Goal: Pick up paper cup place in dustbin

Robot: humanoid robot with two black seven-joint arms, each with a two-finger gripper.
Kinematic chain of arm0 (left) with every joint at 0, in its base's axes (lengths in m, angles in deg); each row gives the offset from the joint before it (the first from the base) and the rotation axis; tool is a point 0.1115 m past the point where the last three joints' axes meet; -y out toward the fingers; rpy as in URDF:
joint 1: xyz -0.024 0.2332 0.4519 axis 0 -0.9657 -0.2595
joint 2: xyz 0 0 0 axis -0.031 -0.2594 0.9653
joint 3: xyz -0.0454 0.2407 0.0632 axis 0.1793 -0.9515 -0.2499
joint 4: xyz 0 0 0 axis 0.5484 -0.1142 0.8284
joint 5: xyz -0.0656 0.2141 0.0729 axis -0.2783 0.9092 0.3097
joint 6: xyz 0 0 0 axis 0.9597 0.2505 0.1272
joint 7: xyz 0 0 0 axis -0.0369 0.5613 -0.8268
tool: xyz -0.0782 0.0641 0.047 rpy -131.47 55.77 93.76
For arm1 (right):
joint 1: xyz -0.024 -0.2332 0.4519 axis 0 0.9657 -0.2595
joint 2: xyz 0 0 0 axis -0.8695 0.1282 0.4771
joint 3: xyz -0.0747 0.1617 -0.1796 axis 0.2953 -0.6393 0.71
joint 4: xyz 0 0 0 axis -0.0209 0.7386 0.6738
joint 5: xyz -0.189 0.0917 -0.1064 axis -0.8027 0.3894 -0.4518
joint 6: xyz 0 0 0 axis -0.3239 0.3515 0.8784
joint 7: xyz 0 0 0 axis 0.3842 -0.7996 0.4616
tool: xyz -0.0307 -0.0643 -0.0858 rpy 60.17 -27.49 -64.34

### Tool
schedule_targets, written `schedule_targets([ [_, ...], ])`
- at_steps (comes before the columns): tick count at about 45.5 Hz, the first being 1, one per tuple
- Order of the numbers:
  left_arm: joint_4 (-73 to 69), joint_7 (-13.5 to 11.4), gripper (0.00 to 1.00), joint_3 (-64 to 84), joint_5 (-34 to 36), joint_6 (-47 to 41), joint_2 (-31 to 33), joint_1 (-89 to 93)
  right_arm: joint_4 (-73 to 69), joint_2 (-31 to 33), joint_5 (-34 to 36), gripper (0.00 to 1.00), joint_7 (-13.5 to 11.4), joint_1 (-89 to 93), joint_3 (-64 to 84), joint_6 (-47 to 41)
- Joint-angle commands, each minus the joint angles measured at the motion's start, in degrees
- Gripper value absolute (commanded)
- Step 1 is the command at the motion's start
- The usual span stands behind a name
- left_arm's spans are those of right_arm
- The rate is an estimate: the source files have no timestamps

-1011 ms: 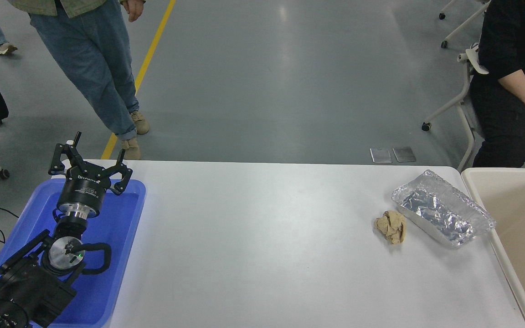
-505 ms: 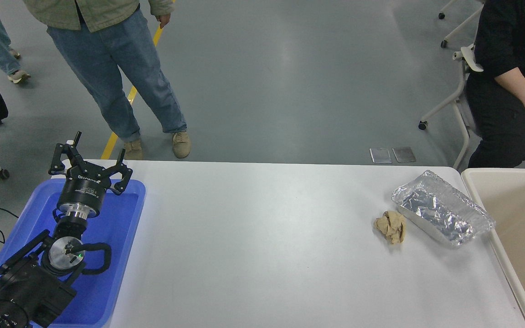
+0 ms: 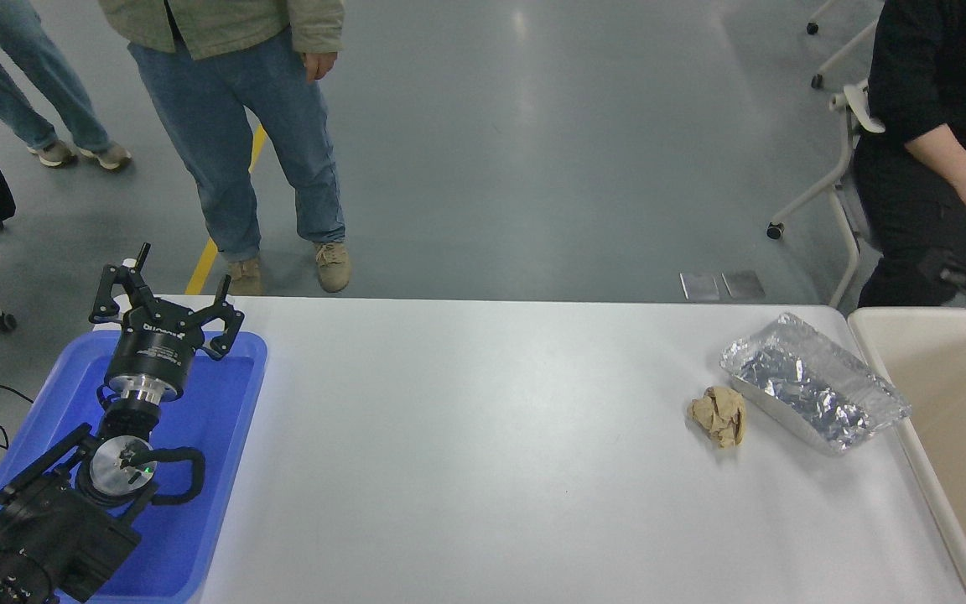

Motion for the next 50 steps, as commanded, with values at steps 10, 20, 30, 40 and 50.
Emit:
schedule_targets([
  [10,0.0,0.0,1.0,0.0,0.0,-0.1,0.0,0.0,-28.0,-0.1,0.0,1.0,0.0,-32.0,15.2,-13.5],
  [20,0.0,0.0,1.0,-0.1,0.0,-0.1,0.0,0.0,-34.9,-0.2,-0.2,1.0,0.0,-45.5,18.1,-32.1],
  [30,0.0,0.0,1.0,0.0,0.0,-0.1,0.0,0.0,-43.2,-0.2,-0.6,1.0,-0.1,-53.7,18.4,-41.4],
  [40,0.0,0.0,1.0,-0.1,0.0,0.0,0.0,0.0,-47.6,0.0,-0.7,1.0,0.0,-57.6,18.5,-49.2],
  [50,0.0,0.0,1.0,0.0,0.0,-0.1,0.0,0.0,-51.1,0.1,-0.8,1.0,0.0,-61.5,18.5,-50.4],
])
